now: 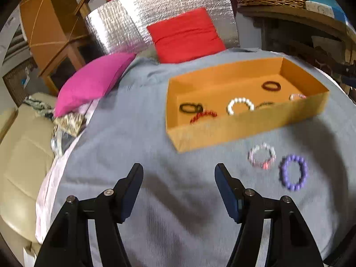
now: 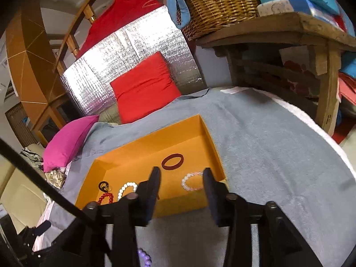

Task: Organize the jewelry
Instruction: 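Open both tools and withdraw them from the box, then move the left tool to the white-pink bracelet while the right tool approaches the purple bracelet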

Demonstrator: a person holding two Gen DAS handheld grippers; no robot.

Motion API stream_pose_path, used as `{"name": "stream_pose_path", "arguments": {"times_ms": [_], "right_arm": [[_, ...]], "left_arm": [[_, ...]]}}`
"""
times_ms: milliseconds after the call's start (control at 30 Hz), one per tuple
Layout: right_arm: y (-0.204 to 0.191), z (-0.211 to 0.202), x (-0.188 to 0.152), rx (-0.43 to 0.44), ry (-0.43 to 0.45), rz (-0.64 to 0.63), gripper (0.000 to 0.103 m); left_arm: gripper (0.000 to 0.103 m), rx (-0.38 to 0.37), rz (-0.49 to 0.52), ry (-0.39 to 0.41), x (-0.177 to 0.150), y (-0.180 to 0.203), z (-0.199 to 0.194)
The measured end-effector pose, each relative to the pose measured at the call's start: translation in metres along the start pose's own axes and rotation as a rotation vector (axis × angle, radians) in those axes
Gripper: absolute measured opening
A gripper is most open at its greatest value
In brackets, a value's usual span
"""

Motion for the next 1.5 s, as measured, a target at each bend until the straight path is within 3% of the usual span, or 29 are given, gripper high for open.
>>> {"name": "stream_pose_path", "arguments": {"times_ms": [300,533,833,1133,1500], "right_arm": [[-0.006,-0.027,-0.032,0.046,-0.071,-0.013,0.044],[-0.024,-0.008,-0.060,0.075,-0.192,-0.083,0.044],[-0.045,0.018,-0.090,0.108,-0.329,-0.145,0.044],[-0.050,0.032,-0.119,0.098,-0.437,-0.190,0.044],[-0.054,0.042,-0.132,0.104,-0.473,-0.191,0.044]], "left_arm": [[0.069,0.008,0.024,0.000,-0.031,-0.007,0.005],[0.069,0.023,0.006,-0.010,-0.036,-0.024,0.034],[0.069,0.005,0.016,-0.015,-0.025,-0.023,0.047],[0.069,-0.028,0.041,-0.024,-0.016,0.003,0.052],[0.069,-0.044,0.024,-0.073,-0.011,0.018,0.065]]}}
Point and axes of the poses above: each gripper's, at about its wrist camera, not at the fingertips, and z roughly the way its jaws point, y to its right, x to its top, the point moved 6 cm from there along z, roughly the way its jaws point, and after that the axes turned 2 degrees about x, right-handed, at the moved point
